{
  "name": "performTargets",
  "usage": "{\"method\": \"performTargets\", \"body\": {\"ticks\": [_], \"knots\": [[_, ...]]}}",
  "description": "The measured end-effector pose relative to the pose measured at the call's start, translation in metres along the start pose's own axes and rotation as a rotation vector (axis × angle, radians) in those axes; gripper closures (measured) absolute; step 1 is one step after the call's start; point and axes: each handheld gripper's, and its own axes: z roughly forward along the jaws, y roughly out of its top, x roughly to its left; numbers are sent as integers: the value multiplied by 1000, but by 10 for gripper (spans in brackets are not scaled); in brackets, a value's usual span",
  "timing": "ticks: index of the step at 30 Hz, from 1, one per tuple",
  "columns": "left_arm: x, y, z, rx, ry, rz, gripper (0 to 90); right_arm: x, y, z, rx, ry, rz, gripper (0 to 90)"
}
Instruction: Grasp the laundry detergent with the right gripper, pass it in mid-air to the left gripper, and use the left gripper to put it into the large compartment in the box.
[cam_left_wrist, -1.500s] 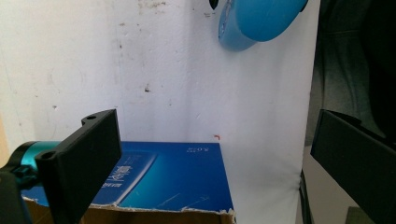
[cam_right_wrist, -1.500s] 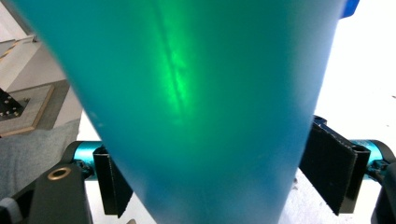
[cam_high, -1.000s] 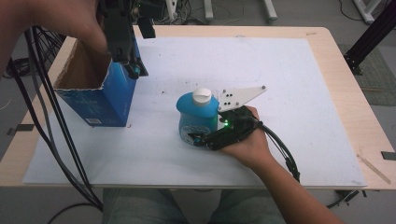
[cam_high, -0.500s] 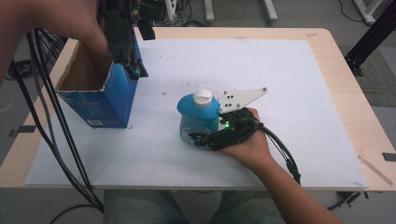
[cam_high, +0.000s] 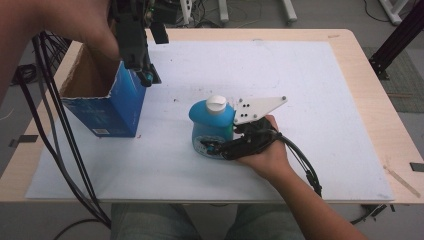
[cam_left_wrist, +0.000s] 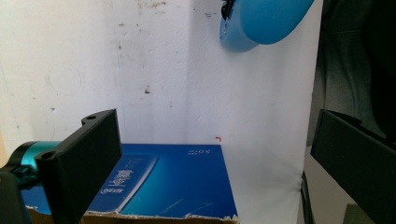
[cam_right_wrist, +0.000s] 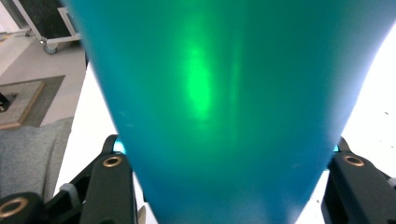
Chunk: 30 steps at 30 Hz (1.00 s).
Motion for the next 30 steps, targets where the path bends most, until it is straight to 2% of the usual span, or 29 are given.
{"method": "performTargets", "body": {"ticks": [5, 9, 13, 20, 25, 30], "knots": [[0, 2, 2, 10, -6, -1, 18, 1, 2, -1, 12, -2, -12, 450], [-2, 4, 2, 7, -9, 4, 18, 1, 5, -2, 20, 21, -8, 451], [-5, 6, 2, 8, -14, 8, 18, 4, 10, -3, 38, 29, -28, 451], [-11, 8, 0, -5, -40, 16, 18, 5, 27, -8, 40, 52, -59, 453], [-15, 10, 0, -2, -64, 5, 18, 5, 38, -12, 38, 59, -70, 453], [-22, 14, -2, -1, -63, 10, 17, 7, 52, -15, 44, 62, -89, 454]]}}
